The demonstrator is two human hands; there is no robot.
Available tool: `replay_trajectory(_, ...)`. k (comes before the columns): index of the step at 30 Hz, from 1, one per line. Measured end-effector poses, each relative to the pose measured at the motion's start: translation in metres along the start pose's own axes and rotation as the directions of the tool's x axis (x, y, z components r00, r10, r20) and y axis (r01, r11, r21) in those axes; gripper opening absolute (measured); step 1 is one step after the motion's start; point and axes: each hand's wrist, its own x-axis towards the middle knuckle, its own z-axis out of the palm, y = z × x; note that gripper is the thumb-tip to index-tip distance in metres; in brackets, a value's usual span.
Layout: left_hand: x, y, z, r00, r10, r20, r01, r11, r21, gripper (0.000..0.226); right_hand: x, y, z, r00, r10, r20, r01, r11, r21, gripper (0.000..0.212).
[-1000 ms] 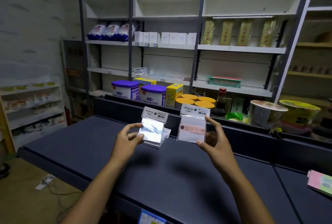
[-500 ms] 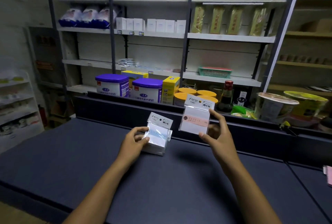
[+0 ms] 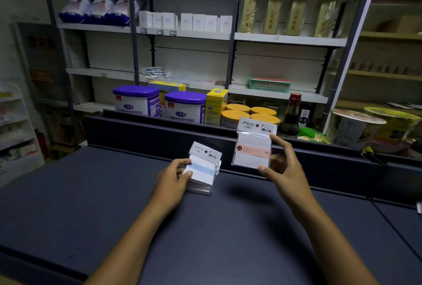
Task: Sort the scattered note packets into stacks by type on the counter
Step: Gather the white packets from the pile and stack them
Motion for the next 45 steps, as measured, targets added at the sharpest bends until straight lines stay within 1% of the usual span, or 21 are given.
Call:
replay_trajectory(3,-0.001,-0.005,0.002,0.998,0.056,-0.017,-0.053,0.988,0.144,0.029,-0.001,0.003,0.0,1.0,0.002,0.006,-0.002,1.0,-0.021,0.077)
replay_trajectory(5,-0.002,-0.008,0.005,0.996,0.093,0.0,-0.091,0.968,0.235,0.029,-0.001,0.004,-0.001,1.0,0.011,0.004,-0.011,0.999,-0.032,0.078)
replay_trajectory(7,-0.002,-0.01,0.008,0.995,0.103,0.012,-0.101,0.94,0.325,0.03,-0.002,0.005,-0.001,1.0,0.026,0.01,-0.026,0.998,-0.049,0.078)
replay_trajectory(9,-0.002,-0.011,0.01,0.996,0.088,0.01,-0.086,0.925,0.369,0.03,-0.002,0.007,-0.001,0.999,0.031,0.02,-0.03,0.998,-0.06,0.078)
replay_trajectory(12,-0.003,-0.01,0.01,0.997,0.072,0.014,-0.071,0.919,0.387,0.031,-0.003,0.009,-0.001,0.999,0.039,0.036,-0.037,0.997,-0.065,0.078)
replay_trajectory(14,-0.003,-0.006,0.007,0.996,0.085,0.014,-0.084,0.92,0.382,0.03,-0.002,0.01,-0.003,0.998,0.054,0.037,-0.052,0.997,-0.061,0.078)
replay_trajectory(16,-0.003,0.003,0.004,0.992,0.128,0.002,-0.12,0.926,0.357,0.028,-0.001,0.011,-0.007,0.997,0.075,0.034,-0.073,0.996,-0.057,0.077)
replay_trajectory(18,0.0,0.017,0.003,0.98,0.197,0.003,-0.185,0.915,0.358,0.025,0.001,0.012,-0.01,0.994,0.097,0.039,-0.095,0.994,-0.061,0.076)
replay_trajectory(20,0.006,0.034,0.005,0.965,0.261,0.036,-0.252,0.872,0.419,0.022,0.002,0.015,-0.012,0.992,0.116,0.053,-0.112,0.992,-0.064,0.074)
replay_trajectory(22,0.009,0.046,0.01,0.951,0.304,0.056,-0.287,0.8,0.526,0.022,0.001,0.017,-0.013,0.985,0.152,0.078,-0.146,0.987,-0.073,0.072)
replay_trajectory(24,0.007,0.046,0.016,0.939,0.343,0.016,-0.289,0.765,0.575,0.023,0.001,0.019,-0.013,0.973,0.197,0.123,-0.185,0.977,-0.1,0.07)
replay_trajectory(26,0.002,0.04,0.021,0.936,0.351,-0.015,-0.28,0.773,0.569,0.021,0.001,0.023,-0.013,0.956,0.238,0.17,-0.22,0.968,-0.119,0.068)
replay_trajectory(30,0.002,0.028,0.021,0.935,0.356,0.006,-0.294,0.763,0.576,0.019,0.003,0.028,-0.014,0.919,0.335,0.209,-0.299,0.936,-0.186,0.066)
replay_trajectory(34,0.003,0.024,0.02,0.946,0.324,0.033,-0.278,0.753,0.596,0.02,0.003,0.032,-0.013,0.888,0.399,0.227,-0.342,0.905,-0.252,0.061)
replay_trajectory(37,0.003,0.022,0.021,0.946,0.319,0.063,-0.288,0.732,0.617,0.022,0.003,0.036,-0.012,0.879,0.419,0.23,-0.329,0.879,-0.345,0.059)
replay_trajectory(41,0.004,0.021,0.021,0.944,0.32,0.082,-0.297,0.714,0.634,0.025,0.003,0.04,-0.012,0.886,0.406,0.224,-0.265,0.839,-0.475,0.059)
replay_trajectory(45,0.003,0.021,0.022,0.941,0.327,0.081,-0.303,0.715,0.63,0.025,0.001,0.047,-0.012,0.898,0.387,0.212,-0.216,0.804,-0.554,0.034)
